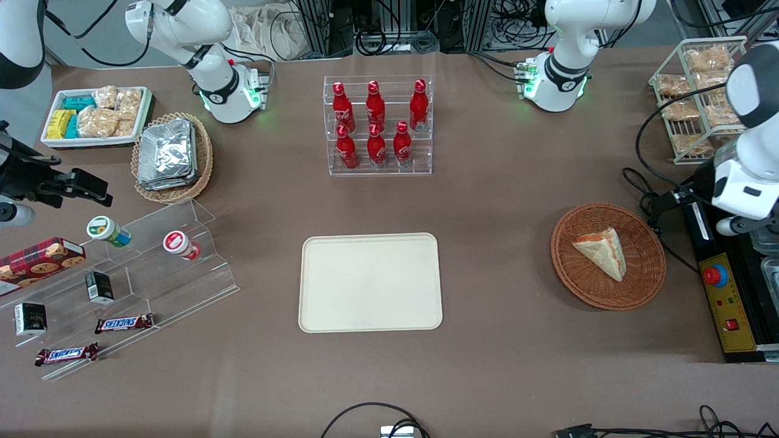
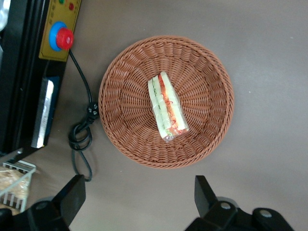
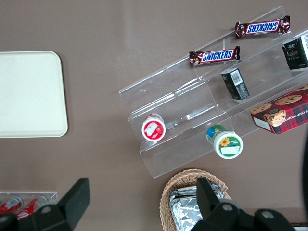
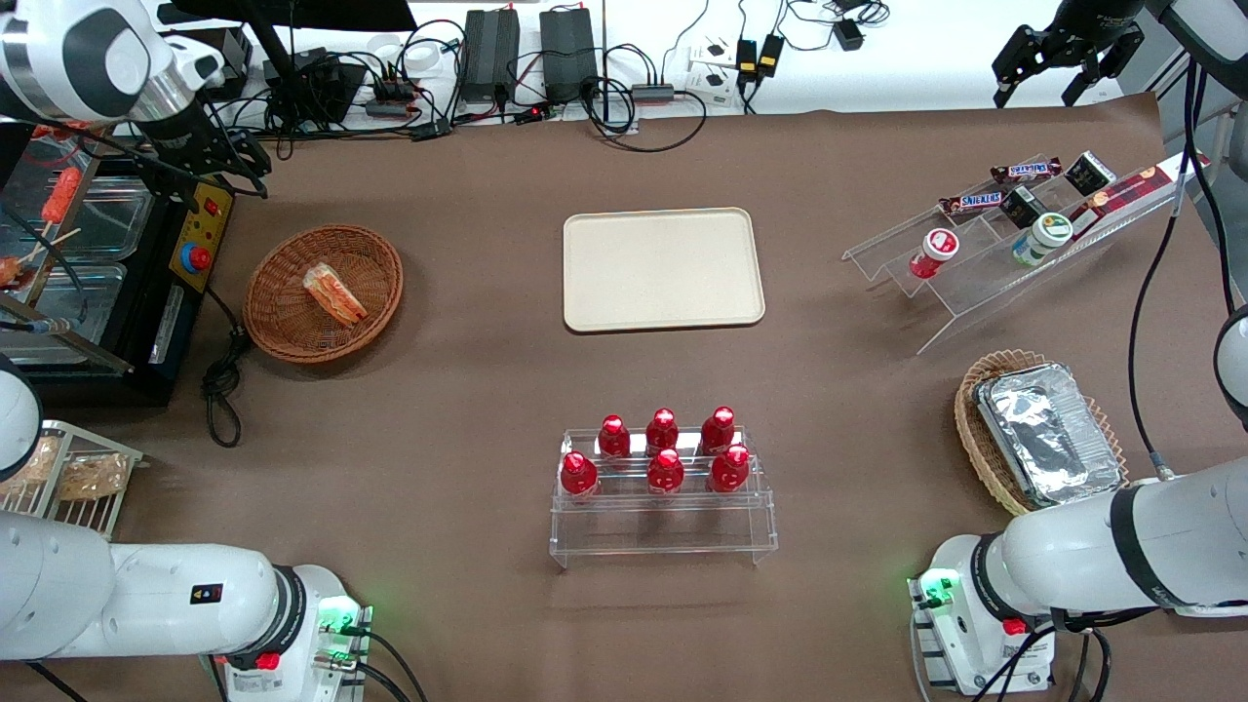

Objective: Place sandwich from basket to tray
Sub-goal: 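Move the left gripper over the wicker basket above the sandwich, then lower the open left gripper around the wrapped sandwich and close it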

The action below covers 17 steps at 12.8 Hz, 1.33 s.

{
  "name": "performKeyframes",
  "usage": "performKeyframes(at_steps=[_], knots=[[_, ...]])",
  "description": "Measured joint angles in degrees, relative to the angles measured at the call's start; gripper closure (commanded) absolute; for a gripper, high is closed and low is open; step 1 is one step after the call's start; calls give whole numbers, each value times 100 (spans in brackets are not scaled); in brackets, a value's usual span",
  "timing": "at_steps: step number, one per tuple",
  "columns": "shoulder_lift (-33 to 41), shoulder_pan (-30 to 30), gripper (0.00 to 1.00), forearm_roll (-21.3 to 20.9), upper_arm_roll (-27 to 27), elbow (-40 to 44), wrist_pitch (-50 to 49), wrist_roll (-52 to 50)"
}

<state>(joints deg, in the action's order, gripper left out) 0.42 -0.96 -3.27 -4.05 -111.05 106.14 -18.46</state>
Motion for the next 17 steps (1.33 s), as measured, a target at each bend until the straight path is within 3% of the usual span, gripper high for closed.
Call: performKeyframes(at_steps=[7,17], knots=[[-27,50,0,1,-11,-1569,1986,-1037],[-1010,-18,0,3,45,-2110,3949,-2130]])
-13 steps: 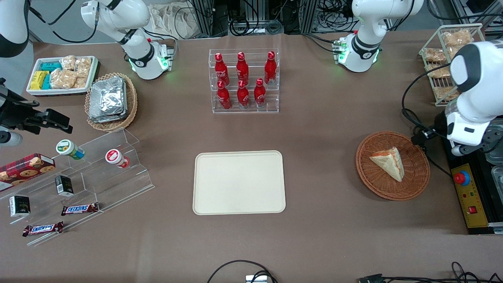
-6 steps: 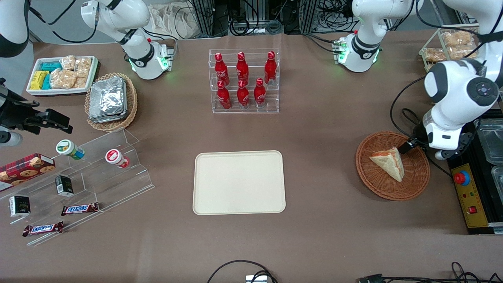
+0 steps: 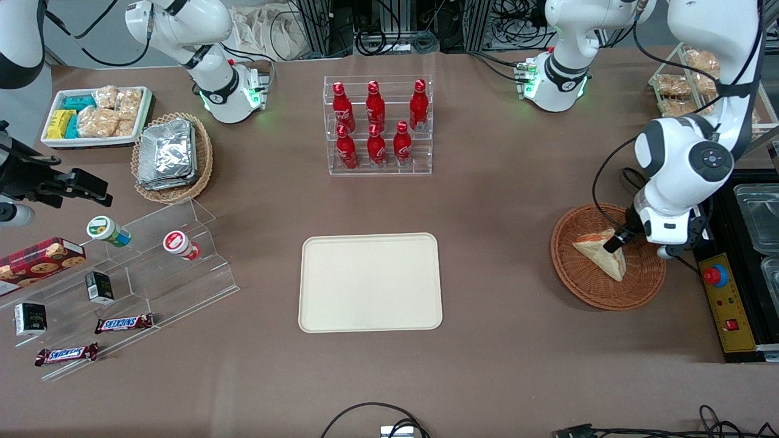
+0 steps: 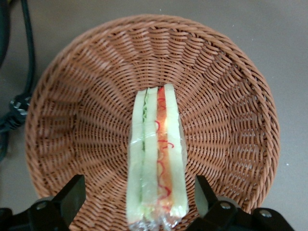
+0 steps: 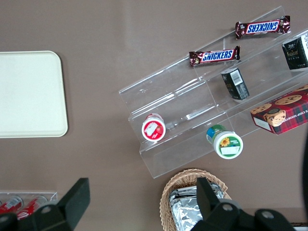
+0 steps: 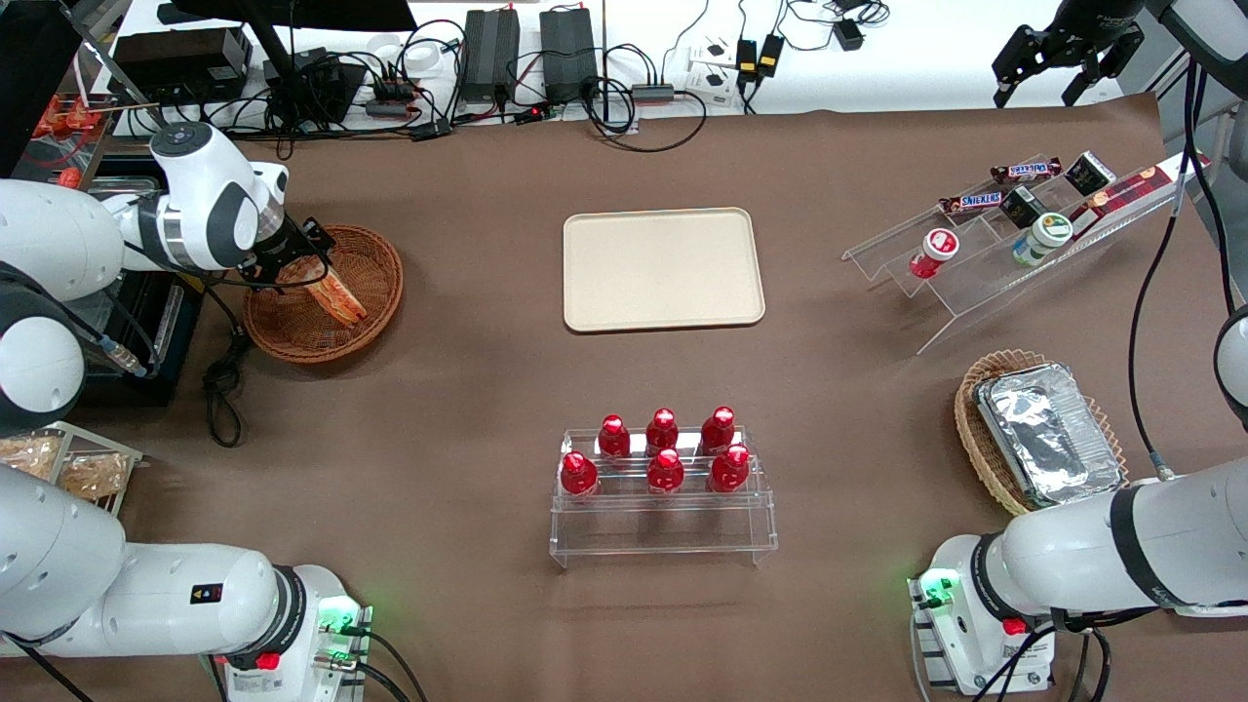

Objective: Place sandwich from basket to tray
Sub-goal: 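Lower the open left gripper around the wrapped sandwich and close it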

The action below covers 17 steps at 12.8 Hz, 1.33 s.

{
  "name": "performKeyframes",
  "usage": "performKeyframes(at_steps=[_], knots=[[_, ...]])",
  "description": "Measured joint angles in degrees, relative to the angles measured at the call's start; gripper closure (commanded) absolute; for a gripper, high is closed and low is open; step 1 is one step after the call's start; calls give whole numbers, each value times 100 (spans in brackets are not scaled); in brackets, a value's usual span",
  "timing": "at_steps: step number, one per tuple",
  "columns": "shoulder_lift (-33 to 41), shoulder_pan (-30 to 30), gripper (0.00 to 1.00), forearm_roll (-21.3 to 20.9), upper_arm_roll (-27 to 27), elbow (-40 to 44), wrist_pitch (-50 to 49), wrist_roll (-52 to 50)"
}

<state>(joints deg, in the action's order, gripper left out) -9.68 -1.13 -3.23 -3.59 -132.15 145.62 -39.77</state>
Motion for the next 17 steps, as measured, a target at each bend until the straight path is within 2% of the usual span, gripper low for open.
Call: performKeyframes(at_steps=[5,6,8,10,11,12,17], knots=[[-377,-152,0,0,46,-3,452,-325],[-419,-156,6,0,46,-3,514,-329],[-496,-156,25,0,46,-3,625,-329],[-529,-156,57,0,46,-7,655,-329],[-530,-156,68,-1,45,-10,655,-329],[-530,-156,72,-2,42,-16,655,-329],[-459,-158,72,-6,45,-20,615,-18]])
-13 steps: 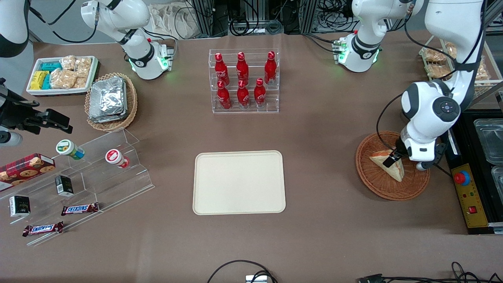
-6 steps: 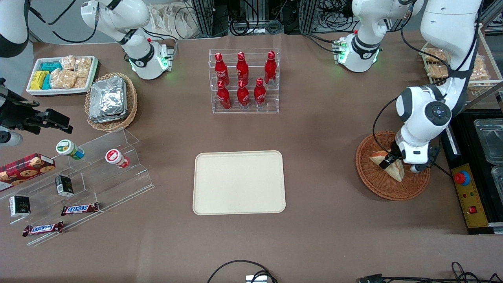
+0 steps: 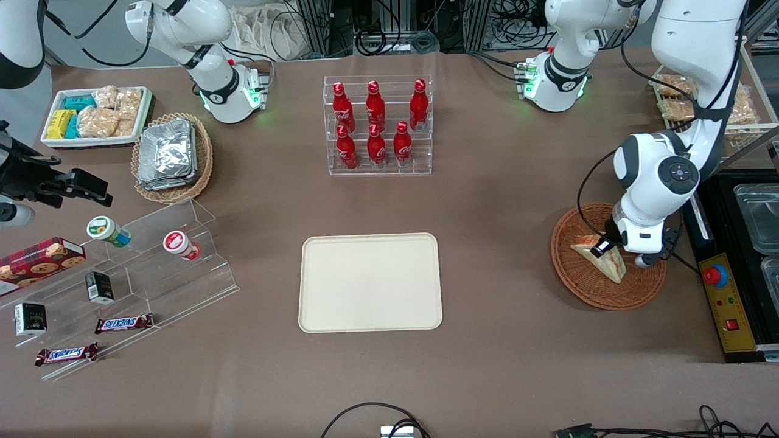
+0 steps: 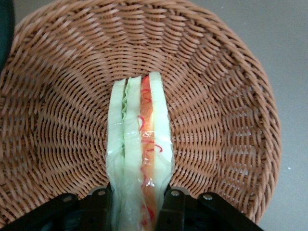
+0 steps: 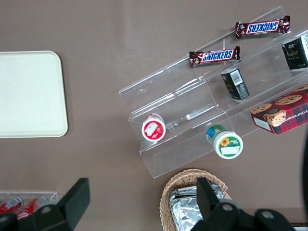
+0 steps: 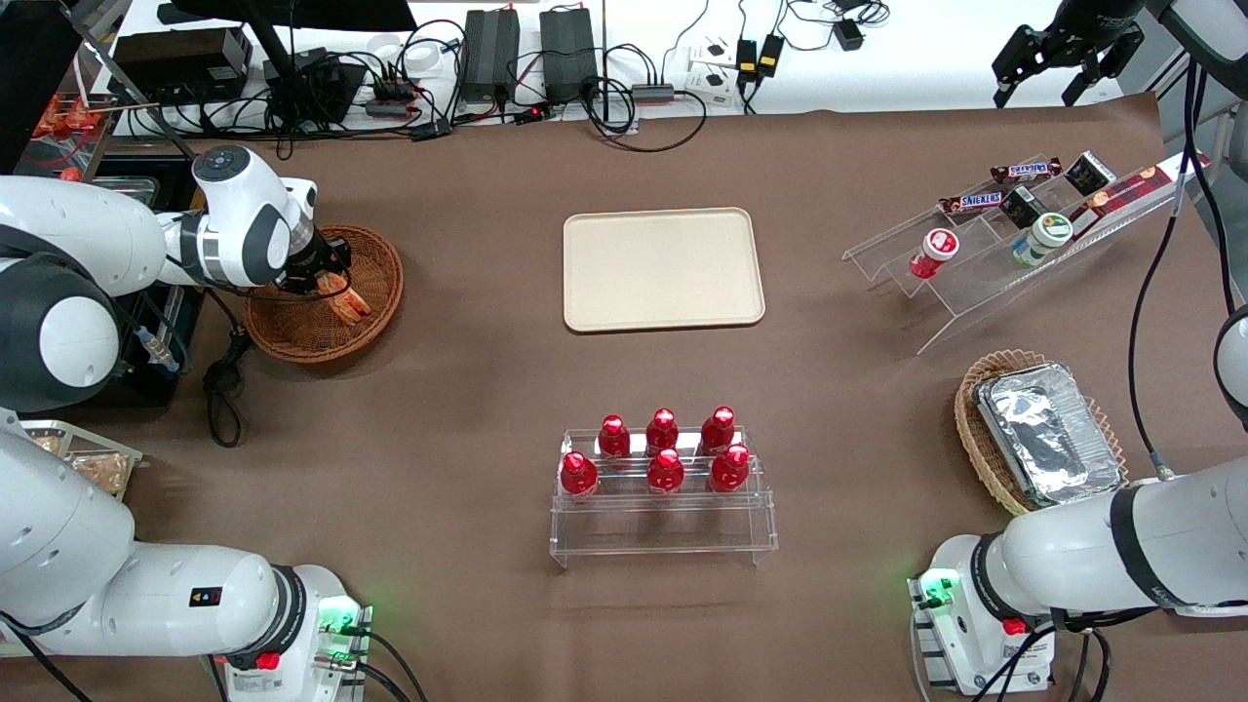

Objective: Place sandwich from basket to tray
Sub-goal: 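Lower the open left gripper around the wrapped sandwich and close it, then lift the sandwich out of the basket with the left gripper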

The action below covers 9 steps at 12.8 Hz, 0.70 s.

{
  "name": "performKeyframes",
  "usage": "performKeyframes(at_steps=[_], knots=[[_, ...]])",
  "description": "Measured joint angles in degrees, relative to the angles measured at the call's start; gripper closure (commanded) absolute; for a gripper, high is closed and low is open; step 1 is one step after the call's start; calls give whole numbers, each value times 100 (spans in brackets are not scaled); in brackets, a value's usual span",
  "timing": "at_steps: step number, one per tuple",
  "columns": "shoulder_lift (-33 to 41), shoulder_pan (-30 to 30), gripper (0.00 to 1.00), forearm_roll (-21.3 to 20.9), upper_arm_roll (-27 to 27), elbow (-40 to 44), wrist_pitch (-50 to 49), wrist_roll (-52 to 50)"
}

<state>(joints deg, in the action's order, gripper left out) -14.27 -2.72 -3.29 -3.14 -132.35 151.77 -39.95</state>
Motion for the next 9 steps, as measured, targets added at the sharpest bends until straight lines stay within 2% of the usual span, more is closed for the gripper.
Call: performKeyframes(at_steps=[4,9], knots=[[503,-180,72,-7,17,10,-583,1092],[1162,-211,74,-8,62,263,-1521,3014]])
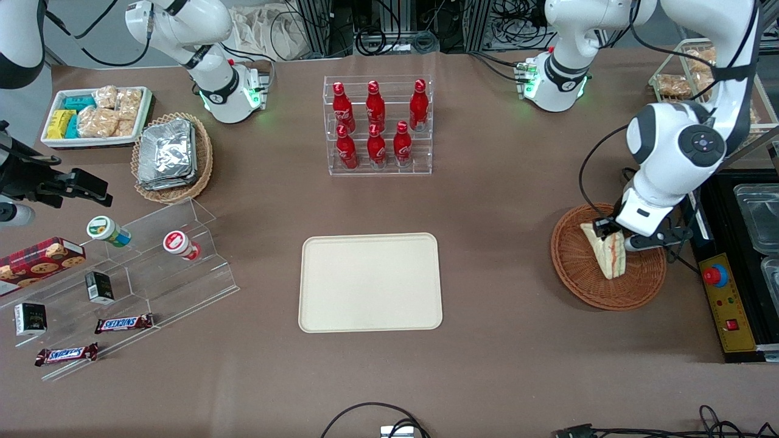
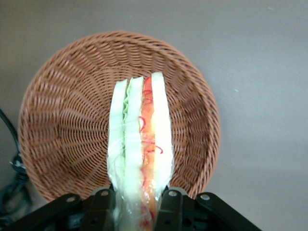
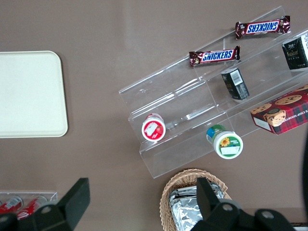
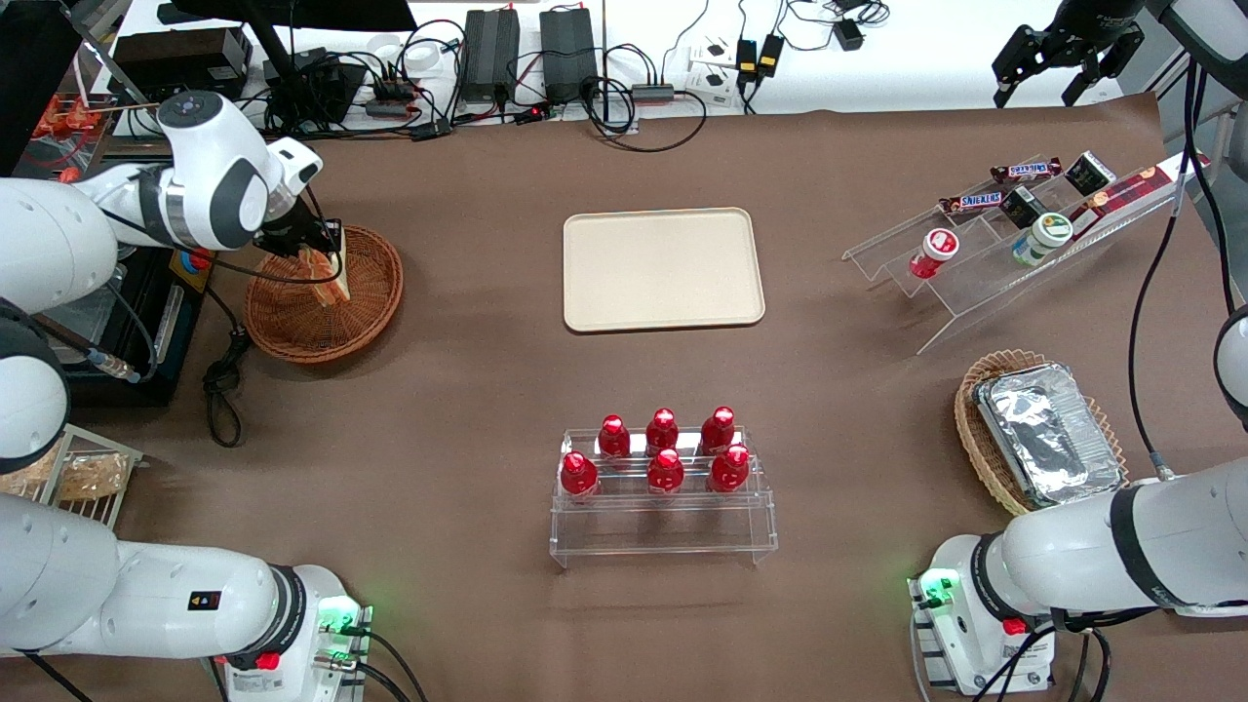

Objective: Place sandwich from basket to tray
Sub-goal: 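Lift the sandwich out of the basket with the left gripper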

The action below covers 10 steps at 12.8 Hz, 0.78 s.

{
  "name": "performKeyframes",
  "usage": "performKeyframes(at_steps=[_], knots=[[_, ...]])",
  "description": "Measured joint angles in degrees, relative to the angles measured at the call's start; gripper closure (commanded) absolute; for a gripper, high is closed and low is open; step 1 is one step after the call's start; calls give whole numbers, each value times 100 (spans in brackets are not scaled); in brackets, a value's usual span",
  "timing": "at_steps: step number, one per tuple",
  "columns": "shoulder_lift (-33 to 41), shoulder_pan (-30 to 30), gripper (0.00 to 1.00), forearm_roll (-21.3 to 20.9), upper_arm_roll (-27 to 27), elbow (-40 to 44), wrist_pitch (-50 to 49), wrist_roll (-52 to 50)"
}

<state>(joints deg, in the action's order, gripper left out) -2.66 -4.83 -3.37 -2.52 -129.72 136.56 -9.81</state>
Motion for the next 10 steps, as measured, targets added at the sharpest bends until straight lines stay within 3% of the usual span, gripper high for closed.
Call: performKeyframes(at_steps=[4,10], knots=[[181,-13,74,2,605,1094,-1515,195],[-51,-34,74,3,1628,2264,-2280,-789]])
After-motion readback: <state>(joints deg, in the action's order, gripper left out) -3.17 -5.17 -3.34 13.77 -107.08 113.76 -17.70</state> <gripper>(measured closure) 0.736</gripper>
